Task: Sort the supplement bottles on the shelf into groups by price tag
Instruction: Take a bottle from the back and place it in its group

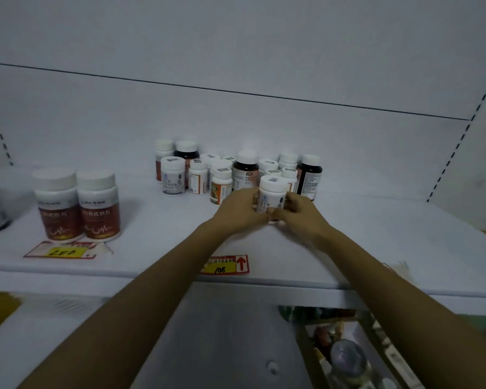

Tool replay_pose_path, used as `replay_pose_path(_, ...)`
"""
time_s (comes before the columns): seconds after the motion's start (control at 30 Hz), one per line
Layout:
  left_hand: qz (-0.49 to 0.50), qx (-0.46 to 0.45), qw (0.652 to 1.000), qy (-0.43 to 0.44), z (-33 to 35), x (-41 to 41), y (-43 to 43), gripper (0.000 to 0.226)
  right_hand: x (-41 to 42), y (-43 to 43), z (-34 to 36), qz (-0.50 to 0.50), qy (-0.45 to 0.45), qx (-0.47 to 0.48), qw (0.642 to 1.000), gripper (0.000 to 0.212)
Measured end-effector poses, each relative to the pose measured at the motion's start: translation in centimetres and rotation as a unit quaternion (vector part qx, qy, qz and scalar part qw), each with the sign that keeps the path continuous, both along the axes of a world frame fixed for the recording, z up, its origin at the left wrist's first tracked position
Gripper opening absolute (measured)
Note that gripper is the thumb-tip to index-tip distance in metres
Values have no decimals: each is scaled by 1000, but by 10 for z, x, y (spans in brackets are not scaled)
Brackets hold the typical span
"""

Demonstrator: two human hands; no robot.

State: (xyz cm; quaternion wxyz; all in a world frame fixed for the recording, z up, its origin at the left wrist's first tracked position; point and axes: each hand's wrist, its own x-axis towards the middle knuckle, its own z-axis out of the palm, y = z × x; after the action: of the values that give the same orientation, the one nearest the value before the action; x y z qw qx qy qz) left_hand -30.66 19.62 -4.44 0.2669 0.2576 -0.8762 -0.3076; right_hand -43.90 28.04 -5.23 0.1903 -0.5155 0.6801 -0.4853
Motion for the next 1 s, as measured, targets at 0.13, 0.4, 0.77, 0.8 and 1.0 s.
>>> replay_pose_path(0.13,76,-37,996,28,6,21,33,56,11,20,11,42,4,-27,999,42)
replay_pose_path(0.4,176,23,976,123,16,72,83,55,46,52,26,75,-116,-41,990,40)
replay_pose_path(0.77,195,41,970,138,16,97,111,57,61,71,23,155,-119,-41,980,42)
replay_pose_path(0.8,193,47,970,140,16,99,110,57,63,69,22,163,-113,-43,979,44)
replay_pose_path(1.0,198,82,968,130,5,111,98,49,76,50,14,183,-65,-18,981,52)
